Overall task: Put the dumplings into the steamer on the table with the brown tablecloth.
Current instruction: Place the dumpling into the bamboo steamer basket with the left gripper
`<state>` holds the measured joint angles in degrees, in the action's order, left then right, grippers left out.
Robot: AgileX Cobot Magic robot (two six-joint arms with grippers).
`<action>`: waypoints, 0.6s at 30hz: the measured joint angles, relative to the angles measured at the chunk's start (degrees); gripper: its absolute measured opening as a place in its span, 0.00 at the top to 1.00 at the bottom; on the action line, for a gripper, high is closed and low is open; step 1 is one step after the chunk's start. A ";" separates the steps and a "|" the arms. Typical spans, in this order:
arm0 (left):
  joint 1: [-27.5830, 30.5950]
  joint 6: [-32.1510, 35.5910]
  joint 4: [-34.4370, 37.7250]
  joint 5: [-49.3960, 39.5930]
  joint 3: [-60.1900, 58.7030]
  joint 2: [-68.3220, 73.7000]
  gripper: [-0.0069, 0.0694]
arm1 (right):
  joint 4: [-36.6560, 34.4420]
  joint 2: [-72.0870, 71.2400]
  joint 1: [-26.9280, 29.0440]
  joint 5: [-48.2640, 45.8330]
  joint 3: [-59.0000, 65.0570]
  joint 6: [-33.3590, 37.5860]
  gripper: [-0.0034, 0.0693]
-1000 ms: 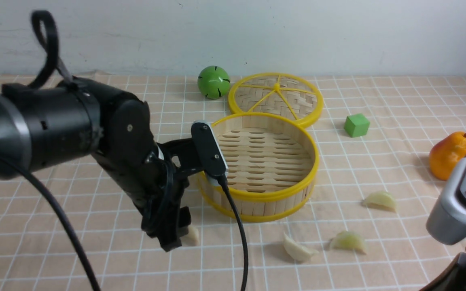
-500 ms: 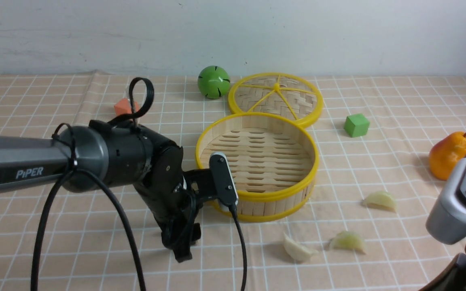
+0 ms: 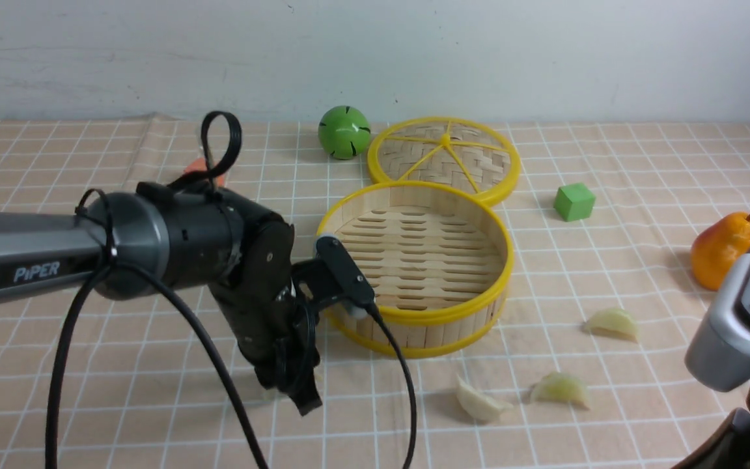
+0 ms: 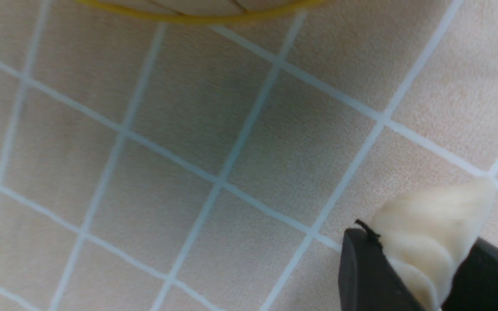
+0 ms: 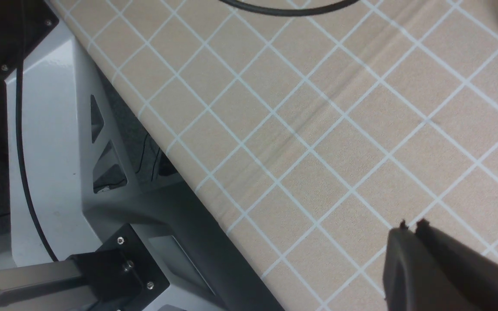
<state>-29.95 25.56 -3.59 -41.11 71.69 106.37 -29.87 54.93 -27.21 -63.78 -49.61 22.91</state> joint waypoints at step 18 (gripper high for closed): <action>-3.28 -29.85 7.00 -16.49 47.93 15.47 0.65 | 0.17 -9.87 0.00 -3.82 0.00 -1.42 0.90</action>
<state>-33.23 -4.30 3.40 -57.60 119.62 121.84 -29.70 45.06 -27.21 -67.60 -49.61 21.49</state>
